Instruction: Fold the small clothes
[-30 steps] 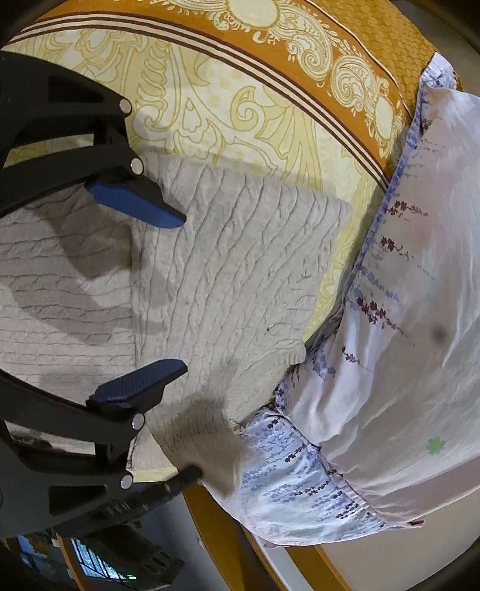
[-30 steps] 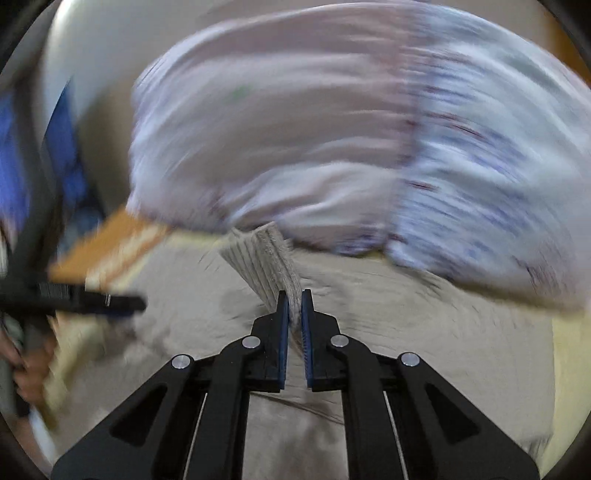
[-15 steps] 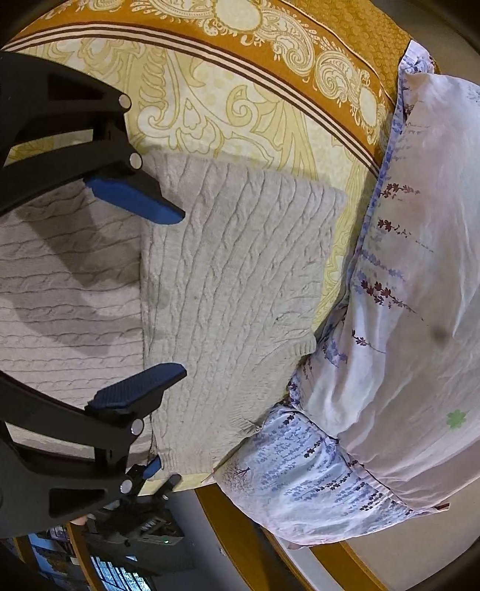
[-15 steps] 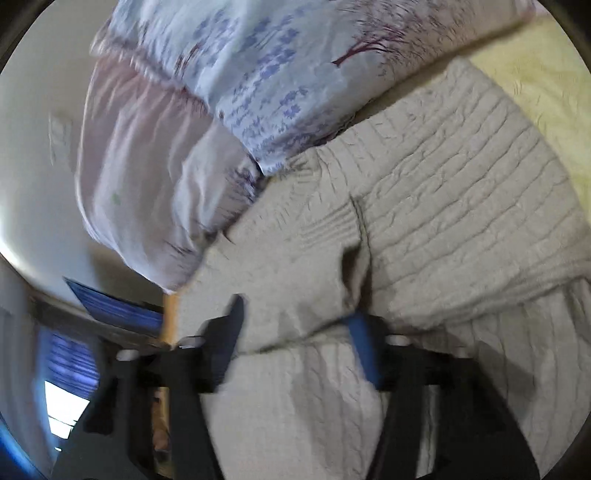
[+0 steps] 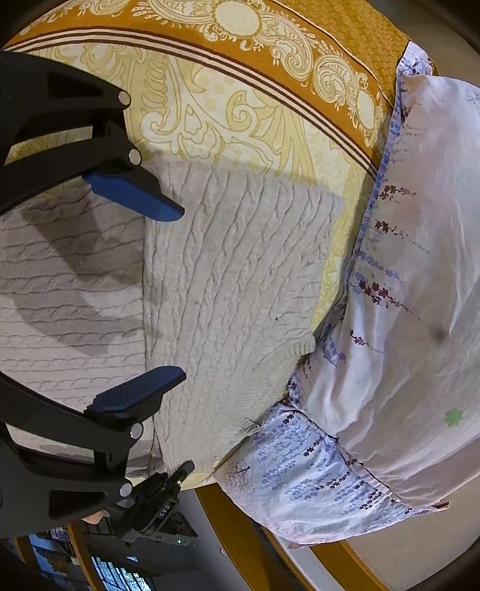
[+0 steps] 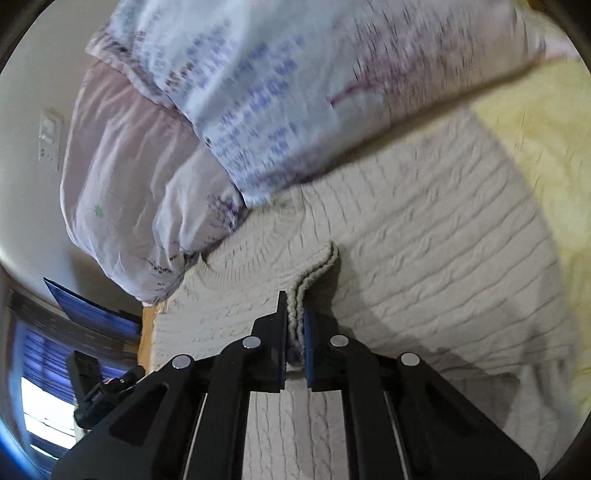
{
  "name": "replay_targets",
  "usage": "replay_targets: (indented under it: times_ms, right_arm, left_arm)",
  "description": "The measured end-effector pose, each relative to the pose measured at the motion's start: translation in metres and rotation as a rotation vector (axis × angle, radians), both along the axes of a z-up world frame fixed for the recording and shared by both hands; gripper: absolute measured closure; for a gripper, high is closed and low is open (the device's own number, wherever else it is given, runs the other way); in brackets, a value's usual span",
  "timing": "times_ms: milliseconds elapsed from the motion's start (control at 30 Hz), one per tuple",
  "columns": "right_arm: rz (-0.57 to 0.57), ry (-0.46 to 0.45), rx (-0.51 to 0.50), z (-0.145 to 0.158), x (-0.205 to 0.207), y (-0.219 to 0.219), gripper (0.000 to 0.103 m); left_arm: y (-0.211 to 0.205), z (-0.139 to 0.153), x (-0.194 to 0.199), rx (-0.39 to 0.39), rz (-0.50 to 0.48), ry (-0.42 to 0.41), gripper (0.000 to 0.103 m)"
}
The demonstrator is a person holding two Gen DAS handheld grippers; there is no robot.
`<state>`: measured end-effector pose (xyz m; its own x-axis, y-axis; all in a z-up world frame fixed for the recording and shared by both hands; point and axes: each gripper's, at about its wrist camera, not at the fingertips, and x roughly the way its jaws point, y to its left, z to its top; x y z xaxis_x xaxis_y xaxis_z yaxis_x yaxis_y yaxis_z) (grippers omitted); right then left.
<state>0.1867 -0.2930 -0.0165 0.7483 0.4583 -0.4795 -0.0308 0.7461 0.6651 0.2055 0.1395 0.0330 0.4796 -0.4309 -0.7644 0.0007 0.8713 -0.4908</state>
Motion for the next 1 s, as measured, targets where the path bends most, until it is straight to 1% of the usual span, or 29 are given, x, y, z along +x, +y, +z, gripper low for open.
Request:
replay_targets:
  times_ms: [100, 133, 233, 300, 433, 467, 500, 533, 600, 633, 700, 833, 933, 1000]
  right_arm:
    - [-0.041, -0.042, -0.046, 0.012, -0.005, -0.005, 0.096]
    - [-0.057, -0.042, -0.064, 0.012, -0.006, -0.007, 0.096]
    - [-0.108, 0.018, -0.119, 0.001, -0.004, -0.013, 0.096]
    - [-0.113, 0.051, -0.134, -0.008, -0.004, -0.013, 0.096]
    - [-0.12, 0.088, -0.227, -0.011, -0.006, -0.003, 0.095]
    - [-0.129, 0.094, -0.248, -0.009, -0.007, -0.002, 0.093]
    - [-0.147, 0.086, -0.263, -0.005, -0.011, -0.002, 0.085]
    - [-0.169, 0.081, -0.279, -0.001, -0.014, -0.001, 0.08]
    - [-0.195, 0.039, -0.29, 0.007, -0.024, -0.002, 0.059]
    - [-0.19, 0.01, -0.293, 0.01, -0.029, -0.001, 0.057]
    - [-0.157, -0.018, -0.317, 0.014, -0.032, 0.005, 0.057]
    - [-0.075, -0.036, -0.332, 0.013, -0.031, 0.02, 0.057]
    - [-0.027, -0.015, -0.348, 0.01, -0.024, 0.031, 0.057]
    - [-0.017, 0.038, -0.361, 0.002, -0.017, 0.034, 0.055]
  left_arm:
    - [-0.003, 0.001, -0.001, 0.0, -0.008, -0.004, 0.022]
    - [-0.004, 0.001, -0.001, 0.002, -0.013, -0.004, 0.022]
    - [-0.006, -0.001, -0.001, 0.006, -0.017, 0.001, 0.022]
    - [-0.005, -0.002, 0.0, 0.009, -0.014, 0.002, 0.022]
    - [-0.004, -0.005, 0.002, 0.011, -0.009, 0.01, 0.022]
    - [-0.003, -0.006, 0.002, 0.011, -0.008, 0.011, 0.022]
    - [-0.003, -0.006, 0.002, 0.01, -0.008, 0.011, 0.022]
    - [-0.003, -0.006, 0.002, 0.012, -0.009, 0.009, 0.022]
    - [-0.003, -0.007, 0.002, 0.015, -0.009, 0.009, 0.022]
    - [-0.003, -0.007, 0.003, 0.018, -0.01, 0.01, 0.022]
    - [-0.004, -0.009, 0.003, 0.022, -0.008, 0.012, 0.022]
    - [-0.006, -0.012, 0.004, 0.028, -0.008, 0.01, 0.021]
    - [-0.007, -0.013, 0.004, 0.034, -0.008, 0.008, 0.02]
    - [-0.007, -0.014, 0.004, 0.038, -0.01, 0.007, 0.019]
